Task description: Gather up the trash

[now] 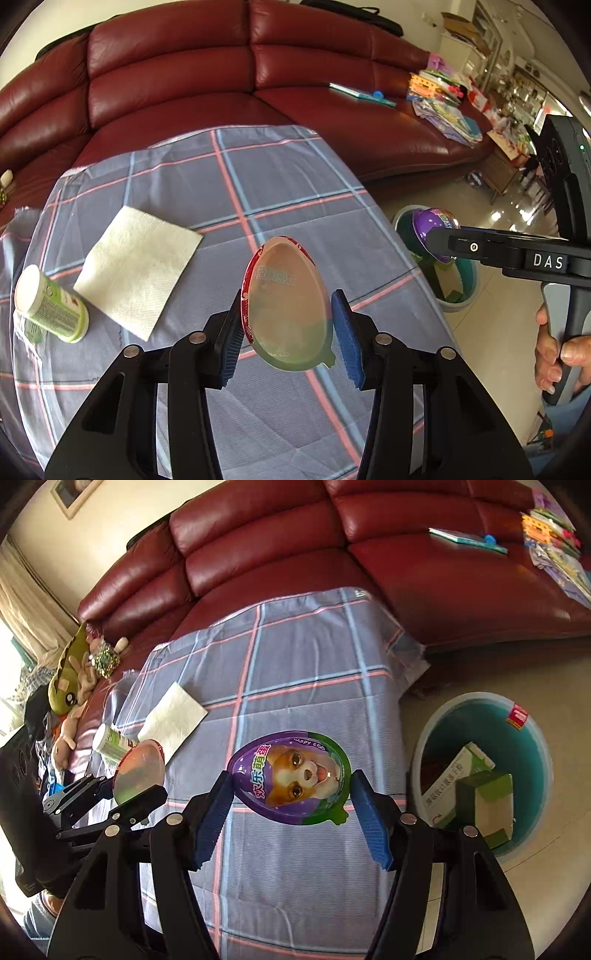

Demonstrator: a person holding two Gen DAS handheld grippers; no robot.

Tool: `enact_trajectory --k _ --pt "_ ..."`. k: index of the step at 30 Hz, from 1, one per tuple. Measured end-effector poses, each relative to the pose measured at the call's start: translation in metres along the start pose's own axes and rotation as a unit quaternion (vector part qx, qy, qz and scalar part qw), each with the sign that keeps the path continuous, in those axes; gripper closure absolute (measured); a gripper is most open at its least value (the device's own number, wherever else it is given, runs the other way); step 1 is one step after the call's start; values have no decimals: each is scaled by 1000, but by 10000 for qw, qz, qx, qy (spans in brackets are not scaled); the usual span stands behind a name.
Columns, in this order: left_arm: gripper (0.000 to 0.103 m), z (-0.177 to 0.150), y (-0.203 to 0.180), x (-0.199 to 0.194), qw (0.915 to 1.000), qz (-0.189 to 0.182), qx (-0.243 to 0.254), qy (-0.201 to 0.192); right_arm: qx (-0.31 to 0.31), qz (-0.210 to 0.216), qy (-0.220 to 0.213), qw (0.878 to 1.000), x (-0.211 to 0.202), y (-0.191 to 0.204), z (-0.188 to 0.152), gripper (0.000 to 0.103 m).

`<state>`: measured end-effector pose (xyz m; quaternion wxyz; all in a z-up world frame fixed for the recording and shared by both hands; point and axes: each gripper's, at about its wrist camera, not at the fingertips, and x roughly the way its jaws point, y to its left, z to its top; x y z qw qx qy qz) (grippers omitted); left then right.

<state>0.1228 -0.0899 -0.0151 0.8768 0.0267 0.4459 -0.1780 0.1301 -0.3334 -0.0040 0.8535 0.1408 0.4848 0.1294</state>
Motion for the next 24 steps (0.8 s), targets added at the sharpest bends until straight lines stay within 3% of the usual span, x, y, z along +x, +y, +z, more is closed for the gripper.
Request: enact_trajectory --k 12,24 --pt "56 46 -103 39 9950 -428 894 114 818 -515 -410 9945 -53 -115 0 41" --pt "56 68 -182 94 9866 -873 1326 383 1200 -753 -339 9893 -62 -176 -6 41"
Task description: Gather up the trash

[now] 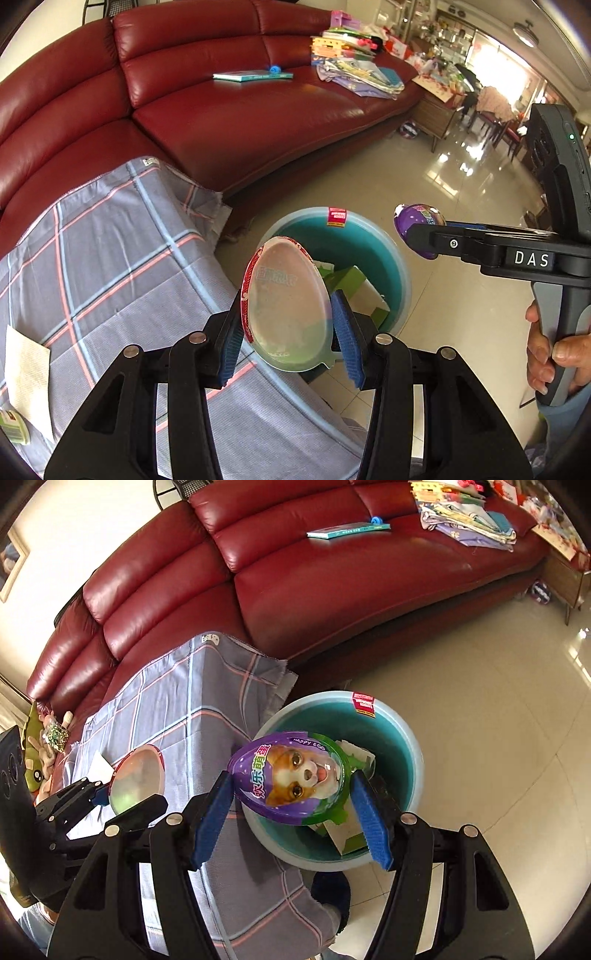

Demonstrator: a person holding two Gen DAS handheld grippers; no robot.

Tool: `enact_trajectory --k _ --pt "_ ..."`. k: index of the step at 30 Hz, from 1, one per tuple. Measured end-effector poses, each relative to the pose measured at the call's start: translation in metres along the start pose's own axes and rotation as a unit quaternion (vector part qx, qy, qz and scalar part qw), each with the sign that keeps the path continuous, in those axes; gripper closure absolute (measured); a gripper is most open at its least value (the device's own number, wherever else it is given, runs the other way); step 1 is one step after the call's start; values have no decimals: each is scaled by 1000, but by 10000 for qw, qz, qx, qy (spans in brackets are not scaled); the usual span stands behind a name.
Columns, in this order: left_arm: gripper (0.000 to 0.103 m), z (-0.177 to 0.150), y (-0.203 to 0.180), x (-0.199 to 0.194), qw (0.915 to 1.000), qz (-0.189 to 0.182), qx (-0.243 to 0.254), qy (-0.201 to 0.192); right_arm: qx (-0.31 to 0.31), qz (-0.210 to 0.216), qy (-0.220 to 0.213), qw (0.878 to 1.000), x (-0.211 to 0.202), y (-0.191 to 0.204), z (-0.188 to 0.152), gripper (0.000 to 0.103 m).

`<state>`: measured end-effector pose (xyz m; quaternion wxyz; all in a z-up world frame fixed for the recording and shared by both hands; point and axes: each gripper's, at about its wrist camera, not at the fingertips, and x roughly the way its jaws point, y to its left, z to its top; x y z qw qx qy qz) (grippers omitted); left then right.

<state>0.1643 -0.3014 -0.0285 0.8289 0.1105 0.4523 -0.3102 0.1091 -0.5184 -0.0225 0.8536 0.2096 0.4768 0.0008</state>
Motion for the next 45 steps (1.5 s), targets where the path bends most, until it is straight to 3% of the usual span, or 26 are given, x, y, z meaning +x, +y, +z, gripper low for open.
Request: enact_trajectory --k 21,23,28,32,39,43,45 --pt "55 11 -18 68 9979 -151 96 628 184 -13 180 9997 24 -20 13 41" --pt "45 11 -19 73 9976 -131 111 678 182 -23 187 9997 25 -19 14 41" --pt "42 11 -12 80 9971 -72 -64 756 150 -45 198 9997 27 -18 16 41" --pt "18 11 -6 74 9980 44 -207 587 142 -57 221 9996 31 -16 17 41" --pt "18 14 -4 71 9983 62 -207 550 113 -65 339 9993 42 -13 21 41" --pt "7 10 -1 68 9981 79 -196 574 78 -93 419 9990 50 -9 23 40" --pt "7 7 0 66 9982 109 -198 564 72 -86 445 9989 54 -7 25 40"
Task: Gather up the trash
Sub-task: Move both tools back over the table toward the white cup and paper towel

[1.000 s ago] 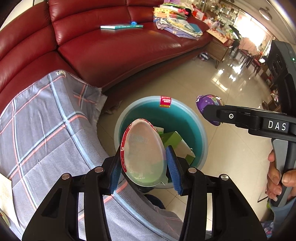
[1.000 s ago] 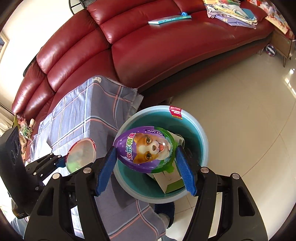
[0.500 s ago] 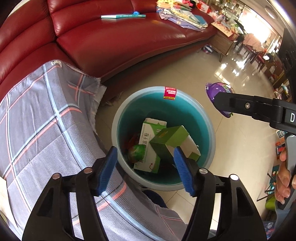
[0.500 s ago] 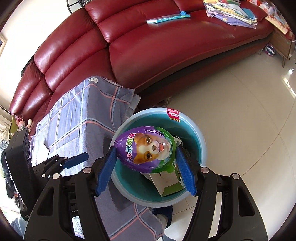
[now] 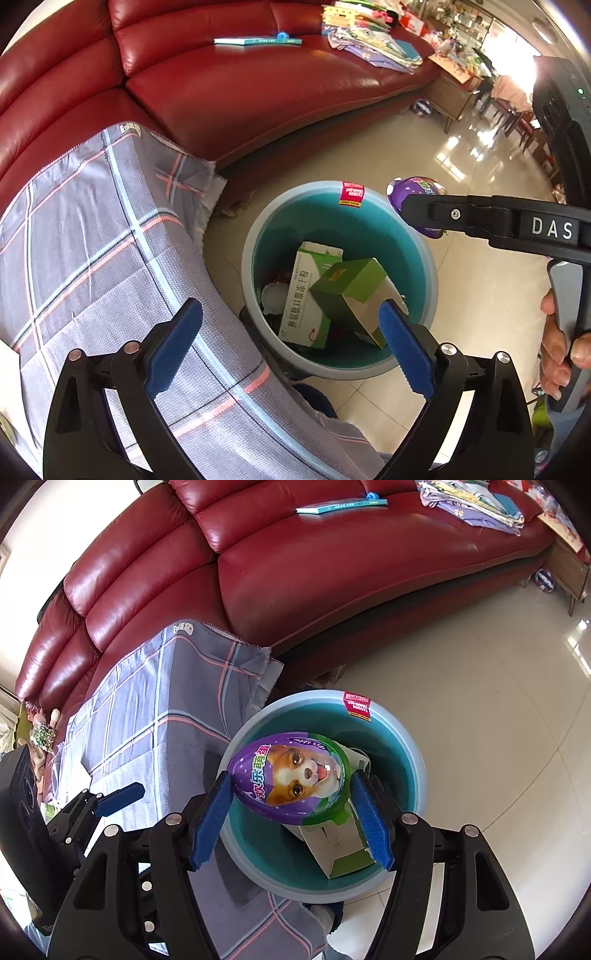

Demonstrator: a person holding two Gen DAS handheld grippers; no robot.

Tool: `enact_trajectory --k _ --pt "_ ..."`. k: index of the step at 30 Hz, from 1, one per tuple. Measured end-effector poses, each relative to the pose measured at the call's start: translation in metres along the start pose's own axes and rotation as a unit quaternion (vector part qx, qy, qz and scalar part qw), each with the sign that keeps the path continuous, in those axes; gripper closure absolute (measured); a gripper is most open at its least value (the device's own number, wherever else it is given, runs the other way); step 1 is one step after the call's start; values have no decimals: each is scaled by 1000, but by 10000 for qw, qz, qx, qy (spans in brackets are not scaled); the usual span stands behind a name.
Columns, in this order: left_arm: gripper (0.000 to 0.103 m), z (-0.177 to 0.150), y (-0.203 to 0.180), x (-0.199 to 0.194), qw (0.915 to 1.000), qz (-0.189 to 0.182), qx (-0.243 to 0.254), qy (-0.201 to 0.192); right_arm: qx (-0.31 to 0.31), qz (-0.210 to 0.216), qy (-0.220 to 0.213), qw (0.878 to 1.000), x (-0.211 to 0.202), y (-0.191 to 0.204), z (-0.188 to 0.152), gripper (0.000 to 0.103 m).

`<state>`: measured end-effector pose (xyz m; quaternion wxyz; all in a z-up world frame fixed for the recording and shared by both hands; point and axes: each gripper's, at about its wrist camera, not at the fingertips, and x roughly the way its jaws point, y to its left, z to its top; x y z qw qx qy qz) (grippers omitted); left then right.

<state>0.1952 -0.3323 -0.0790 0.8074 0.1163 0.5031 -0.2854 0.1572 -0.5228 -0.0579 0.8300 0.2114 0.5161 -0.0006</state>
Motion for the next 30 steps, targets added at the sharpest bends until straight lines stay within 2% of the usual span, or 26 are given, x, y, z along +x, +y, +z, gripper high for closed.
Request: enact_trajectory --k 5,7,9,10,20,30 --pt "7 -5 7 0 10000 19 -50 73 -43 18 53 10000 7 6 3 40" --pt "7 -6 10 -1 9999 10 -90 63 20 7 49 10000 8 6 3 23" --pt "7 -7 13 -2 9999 -8 -129 60 59 5 97 9999 10 7 4 21" --pt "7 -7 14 -3 9999 -18 -145 57 88 -6 119 9999 11 7 4 16" --pt "7 -12 18 -4 9997 -115 -189 95 63 -277 240 9993 10 14 -2 16" --pt "7 -20 25 -22 9996 -130 -241 -28 33 -364 267 9990 2 27 -9 16"
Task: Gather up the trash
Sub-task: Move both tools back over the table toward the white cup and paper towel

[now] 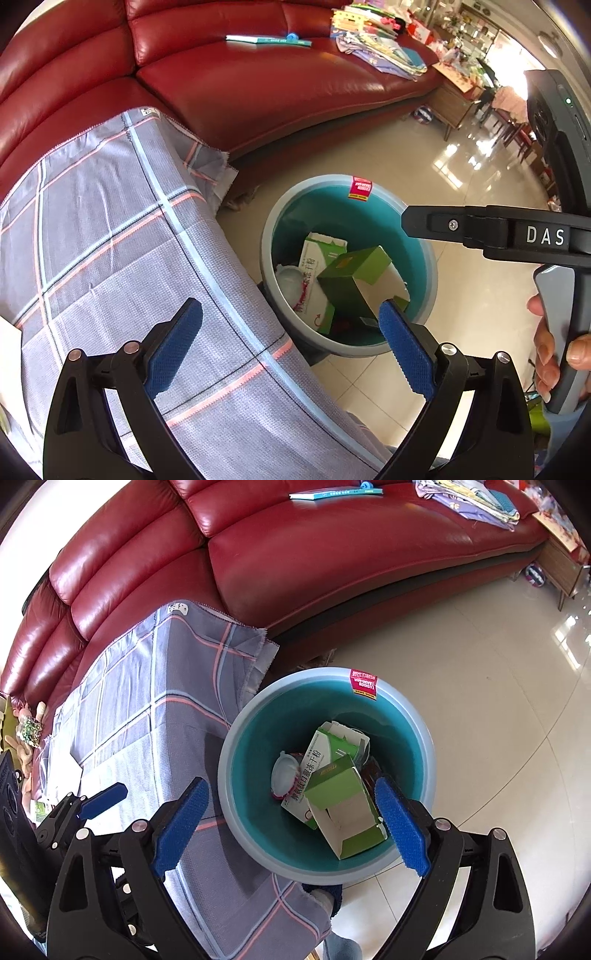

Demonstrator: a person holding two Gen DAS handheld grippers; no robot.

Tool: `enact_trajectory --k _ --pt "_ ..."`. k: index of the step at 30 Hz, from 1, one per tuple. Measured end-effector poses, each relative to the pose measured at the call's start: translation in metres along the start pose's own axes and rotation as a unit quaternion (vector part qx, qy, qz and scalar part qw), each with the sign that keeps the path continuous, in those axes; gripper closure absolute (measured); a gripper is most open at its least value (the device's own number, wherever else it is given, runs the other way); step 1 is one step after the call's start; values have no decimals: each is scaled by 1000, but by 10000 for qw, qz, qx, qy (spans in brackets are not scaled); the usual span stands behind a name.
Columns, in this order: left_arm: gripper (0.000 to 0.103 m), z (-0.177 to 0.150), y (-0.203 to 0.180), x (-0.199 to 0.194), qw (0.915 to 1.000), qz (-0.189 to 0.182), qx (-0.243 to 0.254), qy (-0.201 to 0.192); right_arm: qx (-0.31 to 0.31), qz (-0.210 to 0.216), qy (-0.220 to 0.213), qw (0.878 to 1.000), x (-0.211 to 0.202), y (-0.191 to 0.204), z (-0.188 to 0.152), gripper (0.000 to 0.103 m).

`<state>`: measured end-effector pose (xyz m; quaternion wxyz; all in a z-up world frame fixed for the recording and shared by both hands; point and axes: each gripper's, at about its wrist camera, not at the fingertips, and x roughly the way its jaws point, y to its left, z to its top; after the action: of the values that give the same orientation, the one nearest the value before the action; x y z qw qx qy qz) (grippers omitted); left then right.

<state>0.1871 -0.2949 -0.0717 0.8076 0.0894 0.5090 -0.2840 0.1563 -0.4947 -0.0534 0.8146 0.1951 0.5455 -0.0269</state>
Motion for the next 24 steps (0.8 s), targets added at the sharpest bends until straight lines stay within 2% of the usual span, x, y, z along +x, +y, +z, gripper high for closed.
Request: enact_trajectory --k 6,11,18,24 --pt "7 -13 15 -20 9998 101 -112 -128 -155 33 1 9999 -5 25 -8 16" --pt "7 -31 42 -40 9988 278 -339 -211 -434 133 22 9990 -5 60 -15 16" --pt "7 -70 96 -77 9941 589 -838 -344 -902 282 72 9955 -4 121 -29 16" --pt "7 -116 144 -111 9861 912 -1315 -447 -1363 417 196 9896 1 181 -48 16"
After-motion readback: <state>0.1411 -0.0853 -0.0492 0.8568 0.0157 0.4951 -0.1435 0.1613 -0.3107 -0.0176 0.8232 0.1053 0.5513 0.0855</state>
